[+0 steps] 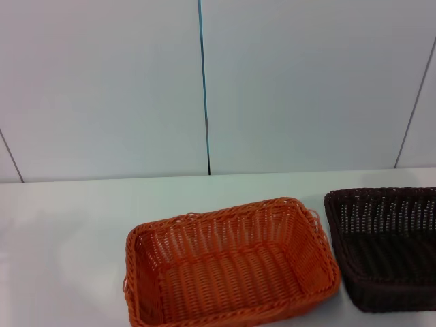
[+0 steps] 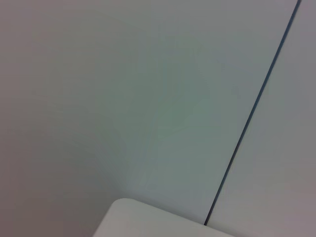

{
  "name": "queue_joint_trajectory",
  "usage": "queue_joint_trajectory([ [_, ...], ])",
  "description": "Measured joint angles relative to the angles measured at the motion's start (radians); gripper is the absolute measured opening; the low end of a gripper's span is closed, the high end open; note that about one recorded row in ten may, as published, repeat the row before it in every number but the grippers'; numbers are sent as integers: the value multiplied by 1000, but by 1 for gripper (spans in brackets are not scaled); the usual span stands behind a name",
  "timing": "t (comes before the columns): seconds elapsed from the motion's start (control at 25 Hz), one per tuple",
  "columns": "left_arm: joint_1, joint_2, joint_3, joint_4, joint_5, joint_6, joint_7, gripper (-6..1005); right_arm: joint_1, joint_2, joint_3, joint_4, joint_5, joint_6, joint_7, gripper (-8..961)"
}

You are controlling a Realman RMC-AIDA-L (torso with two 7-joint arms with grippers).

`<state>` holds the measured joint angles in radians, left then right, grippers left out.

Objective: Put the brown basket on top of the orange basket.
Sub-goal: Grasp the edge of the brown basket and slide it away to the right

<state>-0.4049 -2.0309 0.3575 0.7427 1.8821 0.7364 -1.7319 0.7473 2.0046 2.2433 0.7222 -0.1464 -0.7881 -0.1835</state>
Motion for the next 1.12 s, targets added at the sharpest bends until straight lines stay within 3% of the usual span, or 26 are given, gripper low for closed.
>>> queue_joint_trajectory([
  [0.84,2,0,-9,3,0,8,1,499,-2,-1,6,4,2,-1,2,313],
  [1.12,1,0,-11,4,0,8,2,499,-17,-11,9,49,6,-52,-8,310],
])
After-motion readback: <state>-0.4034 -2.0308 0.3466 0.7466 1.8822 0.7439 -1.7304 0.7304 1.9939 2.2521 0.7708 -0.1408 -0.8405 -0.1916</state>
